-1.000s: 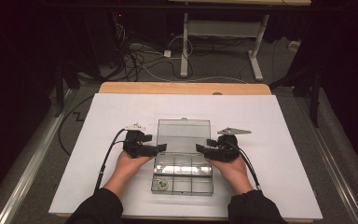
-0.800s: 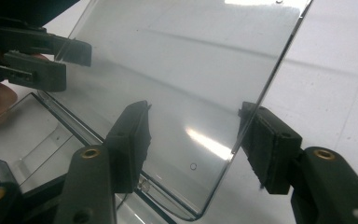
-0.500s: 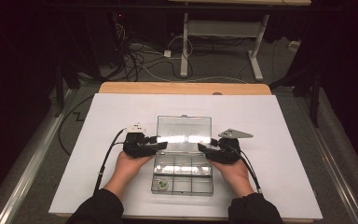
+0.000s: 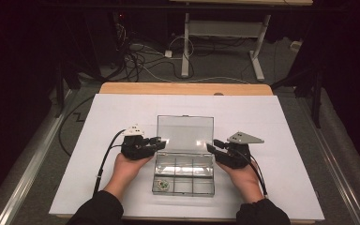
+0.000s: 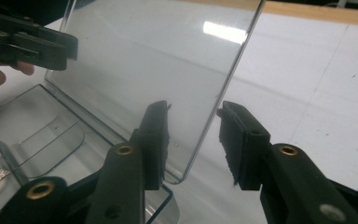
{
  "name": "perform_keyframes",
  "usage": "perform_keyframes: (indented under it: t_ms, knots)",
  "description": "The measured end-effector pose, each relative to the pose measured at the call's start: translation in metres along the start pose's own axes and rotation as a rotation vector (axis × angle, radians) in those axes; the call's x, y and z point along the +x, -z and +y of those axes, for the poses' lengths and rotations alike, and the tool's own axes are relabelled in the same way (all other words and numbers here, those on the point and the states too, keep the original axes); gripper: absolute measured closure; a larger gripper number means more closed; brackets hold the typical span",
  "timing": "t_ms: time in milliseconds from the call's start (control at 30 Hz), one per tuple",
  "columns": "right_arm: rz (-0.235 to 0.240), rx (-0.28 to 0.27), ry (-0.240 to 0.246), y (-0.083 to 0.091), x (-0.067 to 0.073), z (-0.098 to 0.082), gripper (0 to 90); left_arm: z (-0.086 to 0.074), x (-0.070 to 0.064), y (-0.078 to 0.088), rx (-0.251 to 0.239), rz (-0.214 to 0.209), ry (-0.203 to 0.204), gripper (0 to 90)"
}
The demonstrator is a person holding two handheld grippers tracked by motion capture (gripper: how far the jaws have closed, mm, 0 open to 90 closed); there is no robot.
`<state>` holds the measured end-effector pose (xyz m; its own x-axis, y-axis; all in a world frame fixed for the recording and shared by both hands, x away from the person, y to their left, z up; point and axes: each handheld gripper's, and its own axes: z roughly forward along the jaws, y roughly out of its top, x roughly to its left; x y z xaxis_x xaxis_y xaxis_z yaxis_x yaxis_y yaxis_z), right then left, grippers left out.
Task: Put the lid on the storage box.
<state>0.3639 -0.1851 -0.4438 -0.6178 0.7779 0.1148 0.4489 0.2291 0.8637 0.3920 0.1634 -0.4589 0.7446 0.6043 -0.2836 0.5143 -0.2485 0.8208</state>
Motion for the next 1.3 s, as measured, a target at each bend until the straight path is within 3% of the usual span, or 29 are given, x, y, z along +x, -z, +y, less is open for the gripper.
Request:
perform_keyframes:
  t_ms: [233, 567, 733, 1300]
  knots:
    - [-0.012, -0.015, 0.074, 0.015, 0.009, 0.001, 71.4, -0.001, -0.005, 0.005, -0.024, 0.013, -0.02, 67.1]
    - [0.033, -0.023, 0.084, 0.019, 0.009, -0.004, 90.0, -0.002, -0.012, 0.012, -0.041, 0.018, -0.051, 69.8]
    - [0.047, -0.029, 0.108, 0.024, 0.011, -0.007, 90.0, -0.003, -0.015, 0.014, -0.041, 0.023, -0.063, 69.7]
    - [0.089, -0.045, 0.109, 0.029, 0.019, -0.005, 90.0, -0.003, -0.025, 0.02, -0.034, 0.037, -0.101, 69.5]
